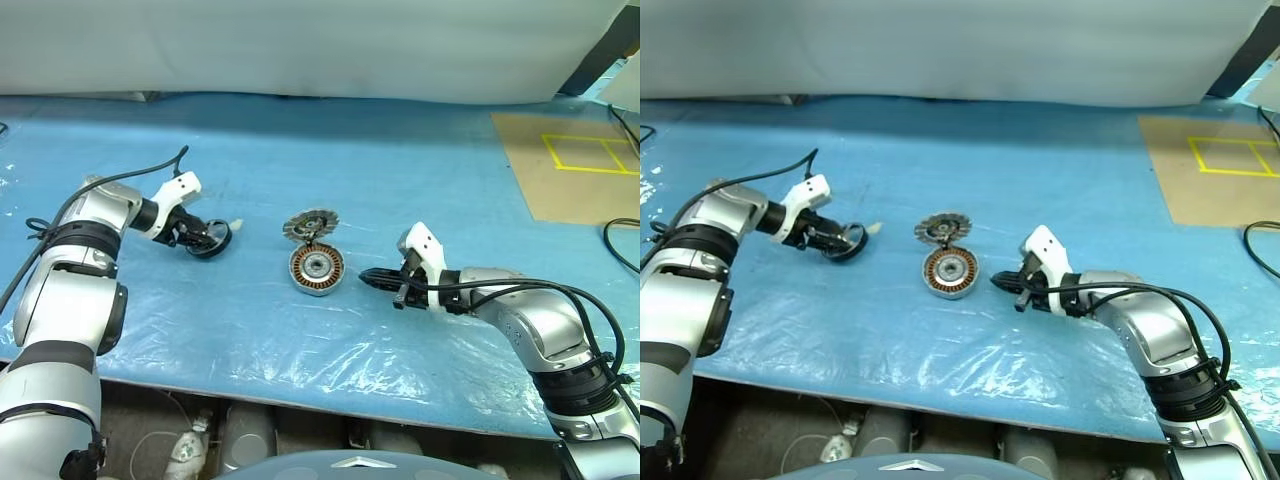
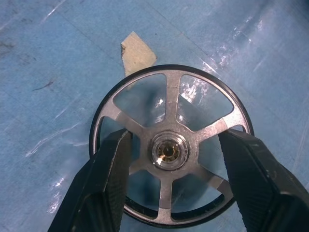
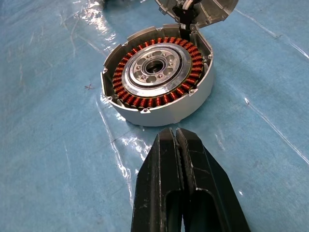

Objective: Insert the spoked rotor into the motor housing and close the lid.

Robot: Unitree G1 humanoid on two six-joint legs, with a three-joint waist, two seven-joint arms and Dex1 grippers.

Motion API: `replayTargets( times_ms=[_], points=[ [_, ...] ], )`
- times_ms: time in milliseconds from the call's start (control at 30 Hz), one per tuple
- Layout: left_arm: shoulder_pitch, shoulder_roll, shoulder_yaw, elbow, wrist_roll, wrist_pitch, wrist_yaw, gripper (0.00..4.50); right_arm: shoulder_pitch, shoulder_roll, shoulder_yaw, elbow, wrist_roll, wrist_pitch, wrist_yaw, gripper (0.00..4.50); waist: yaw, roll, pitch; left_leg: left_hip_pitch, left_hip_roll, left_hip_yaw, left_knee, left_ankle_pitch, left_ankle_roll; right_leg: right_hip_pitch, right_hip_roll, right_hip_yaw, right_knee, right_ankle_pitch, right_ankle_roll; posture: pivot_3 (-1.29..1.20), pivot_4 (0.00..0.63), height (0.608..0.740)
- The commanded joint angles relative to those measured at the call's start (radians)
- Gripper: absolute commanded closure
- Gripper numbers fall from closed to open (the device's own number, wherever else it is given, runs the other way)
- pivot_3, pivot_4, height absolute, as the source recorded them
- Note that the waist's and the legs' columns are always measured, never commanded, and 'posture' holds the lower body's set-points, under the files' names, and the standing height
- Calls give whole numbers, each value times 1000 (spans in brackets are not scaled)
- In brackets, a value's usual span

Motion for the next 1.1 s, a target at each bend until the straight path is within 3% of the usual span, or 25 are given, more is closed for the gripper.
replayTargets(
  times_ms=[33, 233, 533, 667, 867, 1100],
  points=[
    [18, 2, 0, -16, 7, -21, -14, 1755, -5, -12, -22, -37, 3, -10, -5, 4500, 0, 0, 0, 0, 0, 0, 0, 0, 0, 0, 0, 0, 0, 0, 0, 0, 150, 740],
    [49, 10, -13, -27, 30, -56, 8, 3074, -10, -11, -22, -29, 6, -11, -10, 4500, 4, 1, -1, 5, -1, 0, 0, 0, 0, 5, -2, 0, 0, -2, -4, 0, 150, 740],
    [117, 10, -1, -100, 6, -72, -28, 3164, -36, 0, -24, 3, 1, -18, -17, 4500, 2, 2, -1, 13, -1, 0, -1, 0, 0, 12, -2, 1, -2, -3, -4, 0, 150, 740],
    [150, -3, 75, -171, -74, -51, -34, 3164, -31, 4, -22, 5, 3, -19, -18, 4500, 4, 4, -2, 13, -2, 0, -2, 0, 0, 12, -2, 1, -2, -3, -4, 0, 150, 740],
    [345, -5, 233, -611, -335, 161, -101, 3164, -31, 10, -61, 2, 52, 5, -10, 4500, 2, 2, 0, 6, -1, 0, -2, 0, 0, 7, -3, 1, -2, -3, -4, 0, 150, 740],
    [526, -16, 209, -1106, -485, 410, -16, 3164, -50, 3, -65, 53, 34, -18, -4, 4500, -5, 2, 0, -1, 0, 3, -2, 0, 0, -1, -1, -1, -1, -3, -6, 0, 150, 740]
  ],
)
